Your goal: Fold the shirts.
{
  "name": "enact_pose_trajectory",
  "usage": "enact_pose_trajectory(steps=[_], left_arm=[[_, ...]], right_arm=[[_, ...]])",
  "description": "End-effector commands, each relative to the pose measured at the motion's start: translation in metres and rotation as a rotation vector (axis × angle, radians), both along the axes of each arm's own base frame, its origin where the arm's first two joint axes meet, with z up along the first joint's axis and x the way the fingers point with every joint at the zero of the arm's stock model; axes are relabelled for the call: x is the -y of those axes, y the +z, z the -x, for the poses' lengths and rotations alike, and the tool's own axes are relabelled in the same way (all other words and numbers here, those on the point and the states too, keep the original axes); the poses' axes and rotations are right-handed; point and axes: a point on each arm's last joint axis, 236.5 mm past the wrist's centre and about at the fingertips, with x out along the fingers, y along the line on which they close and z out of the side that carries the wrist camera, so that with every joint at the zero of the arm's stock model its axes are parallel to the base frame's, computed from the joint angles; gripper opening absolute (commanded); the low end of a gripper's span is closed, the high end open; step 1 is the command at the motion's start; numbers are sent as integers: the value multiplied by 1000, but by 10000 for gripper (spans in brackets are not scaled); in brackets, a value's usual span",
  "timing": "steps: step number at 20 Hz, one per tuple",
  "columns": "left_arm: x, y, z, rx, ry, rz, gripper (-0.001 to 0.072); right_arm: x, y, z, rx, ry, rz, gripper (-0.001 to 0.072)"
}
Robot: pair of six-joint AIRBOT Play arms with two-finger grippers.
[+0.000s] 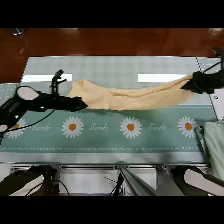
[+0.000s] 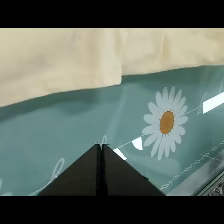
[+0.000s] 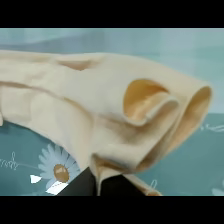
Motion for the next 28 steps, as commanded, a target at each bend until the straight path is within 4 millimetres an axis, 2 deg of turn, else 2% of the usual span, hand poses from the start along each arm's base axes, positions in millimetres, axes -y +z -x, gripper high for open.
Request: enact_pose_trajectory(steps=[1, 3, 6, 8, 10, 13, 15, 16, 17, 18, 19, 21, 23, 25, 27, 28], left_arm=[[69, 1, -9, 63, -117, -4, 25], [121, -4, -13, 55, -207, 6, 25], [197, -13, -12, 16, -299, 34, 25], [243, -22, 4, -16, -374, 47, 25], [281, -32, 33, -59, -447, 55, 26], [318, -52, 82, -128, -514, 49, 26], [328, -60, 120, -191, -581, 50, 26], [329, -60, 129, -195, -605, 45, 26], [328, -57, 124, -189, -597, 50, 26], [323, -53, 108, -180, -567, 58, 26], [313, -46, 83, -170, -521, 69, 26], [270, -27, 15, -161, -401, 92, 27], [203, 0, -52, -157, -272, 119, 27], [132, 39, -96, -123, -170, 146, 26], [69, 86, -121, -2, -95, 158, 26], [36, 110, -126, 64, -49, 156, 26]], right_arm=[[-20, 30, 59, 88, -35, 32, 22], [-35, 40, 85, 132, -68, 11, 23], [-50, 55, 108, 185, -96, -15, 23], [-54, 64, 114, 215, -107, -16, 22], [-57, 67, 116, 221, -103, -27, 23], [-56, 69, 113, 232, -112, -28, 23], [-55, 69, 111, 238, -116, -26, 23], [-55, 70, 111, 241, -117, -25, 23], [-55, 70, 111, 242, -117, -24, 23], [-55, 70, 110, 242, -118, -25, 23], [-55, 70, 110, 242, -118, -25, 23], [-60, 74, 109, 254, -109, -51, 23], [-69, 82, 105, 281, -94, -95, 23], [-89, 87, 98, 290, -48, -156, 23], [-124, 91, 85, 305, 32, -235, 23], [-145, 91, 76, 315, 61, -273, 23]])
